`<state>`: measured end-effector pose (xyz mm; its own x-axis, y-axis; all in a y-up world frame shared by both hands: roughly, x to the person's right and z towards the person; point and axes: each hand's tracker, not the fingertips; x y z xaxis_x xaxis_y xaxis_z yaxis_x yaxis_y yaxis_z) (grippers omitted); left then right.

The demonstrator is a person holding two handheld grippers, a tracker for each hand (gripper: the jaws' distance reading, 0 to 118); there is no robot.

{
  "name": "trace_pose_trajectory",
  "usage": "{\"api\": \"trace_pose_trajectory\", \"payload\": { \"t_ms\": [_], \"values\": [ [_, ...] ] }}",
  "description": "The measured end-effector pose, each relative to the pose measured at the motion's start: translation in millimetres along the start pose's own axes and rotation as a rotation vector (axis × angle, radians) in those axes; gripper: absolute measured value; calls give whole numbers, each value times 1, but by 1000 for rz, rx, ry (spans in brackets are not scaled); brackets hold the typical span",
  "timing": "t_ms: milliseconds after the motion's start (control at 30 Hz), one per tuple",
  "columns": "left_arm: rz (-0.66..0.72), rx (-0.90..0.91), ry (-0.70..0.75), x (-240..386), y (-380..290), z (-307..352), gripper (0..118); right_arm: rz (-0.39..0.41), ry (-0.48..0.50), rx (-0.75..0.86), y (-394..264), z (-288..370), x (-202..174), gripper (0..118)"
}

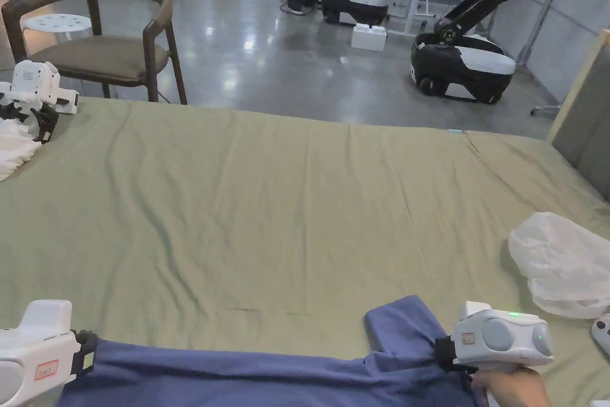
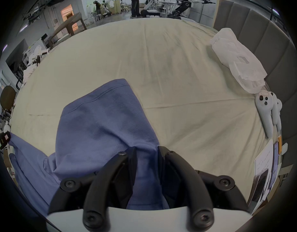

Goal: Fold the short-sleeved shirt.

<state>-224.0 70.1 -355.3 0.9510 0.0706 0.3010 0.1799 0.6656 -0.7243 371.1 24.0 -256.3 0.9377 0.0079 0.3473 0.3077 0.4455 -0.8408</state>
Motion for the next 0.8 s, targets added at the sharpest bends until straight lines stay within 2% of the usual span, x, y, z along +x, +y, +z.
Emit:
{"api": "trace_pose_trajectory", "payload": {
  "t_ms": [33,67,133,300,567,800],
  "values": [
    [1,1,1,2,-1,1,0,-12,-4,8,0,1,1,17],
    [1,1,2,2,-1,1,0,-26,0,14,1,0,2,2],
    [4,0,3,1,-1,0,0,-68,19,17,0,2,6,2],
    [-5,14,-3,4,2,6,0,-82,53,136,-12,39,10,1],
    [3,61,-41,-3,1,35,0,-52,76,250,-37,122,18,1],
    [29,110,-90,-12,-14,75,0,51,59,285,-80,179,11,1]
  ]
}}
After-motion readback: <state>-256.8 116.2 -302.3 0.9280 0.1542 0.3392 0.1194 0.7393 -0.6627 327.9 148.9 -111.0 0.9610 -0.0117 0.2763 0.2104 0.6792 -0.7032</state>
